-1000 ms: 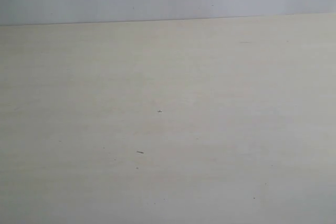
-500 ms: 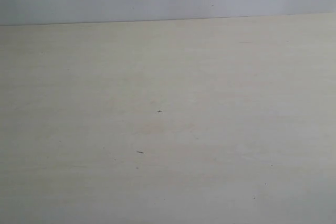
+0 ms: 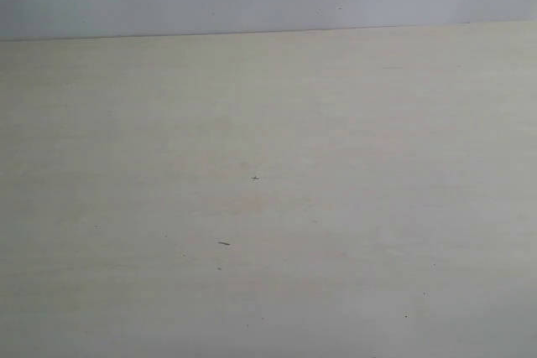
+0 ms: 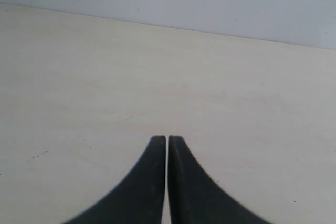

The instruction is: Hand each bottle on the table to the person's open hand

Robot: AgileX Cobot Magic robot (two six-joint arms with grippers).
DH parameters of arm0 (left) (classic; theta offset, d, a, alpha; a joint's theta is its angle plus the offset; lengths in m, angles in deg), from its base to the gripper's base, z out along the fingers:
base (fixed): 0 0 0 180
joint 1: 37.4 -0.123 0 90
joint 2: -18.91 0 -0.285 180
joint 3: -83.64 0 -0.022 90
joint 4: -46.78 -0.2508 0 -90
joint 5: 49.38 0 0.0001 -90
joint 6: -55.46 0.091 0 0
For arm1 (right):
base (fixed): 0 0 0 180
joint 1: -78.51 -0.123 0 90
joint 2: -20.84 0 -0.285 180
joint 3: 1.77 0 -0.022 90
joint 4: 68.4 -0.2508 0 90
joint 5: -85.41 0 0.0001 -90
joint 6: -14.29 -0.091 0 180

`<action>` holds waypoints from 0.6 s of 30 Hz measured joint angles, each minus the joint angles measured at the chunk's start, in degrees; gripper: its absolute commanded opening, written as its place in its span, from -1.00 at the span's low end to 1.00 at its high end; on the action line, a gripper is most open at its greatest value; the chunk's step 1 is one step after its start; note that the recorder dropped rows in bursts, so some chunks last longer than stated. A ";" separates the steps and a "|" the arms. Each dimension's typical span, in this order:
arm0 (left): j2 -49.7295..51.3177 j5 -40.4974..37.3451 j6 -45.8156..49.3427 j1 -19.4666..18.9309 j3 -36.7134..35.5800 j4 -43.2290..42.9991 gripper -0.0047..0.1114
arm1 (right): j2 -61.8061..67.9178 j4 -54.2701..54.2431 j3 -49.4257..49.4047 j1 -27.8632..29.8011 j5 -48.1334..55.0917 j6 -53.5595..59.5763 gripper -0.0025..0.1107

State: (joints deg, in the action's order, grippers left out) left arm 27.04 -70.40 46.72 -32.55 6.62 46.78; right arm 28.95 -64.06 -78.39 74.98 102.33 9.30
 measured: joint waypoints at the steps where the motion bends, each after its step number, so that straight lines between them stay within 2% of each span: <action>1: 0.00 0.00 0.00 0.00 0.00 0.00 -0.85 | 0.00 0.11 -0.30 0.00 0.47 0.00 -0.96; 18: 0.00 0.00 0.00 0.00 0.00 0.00 -0.85 | 0.00 0.11 -0.30 0.00 0.64 0.00 -0.96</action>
State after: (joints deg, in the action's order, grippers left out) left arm 27.04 -70.40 46.72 -32.55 6.62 46.78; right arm 28.95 -63.96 -78.70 74.98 102.97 9.30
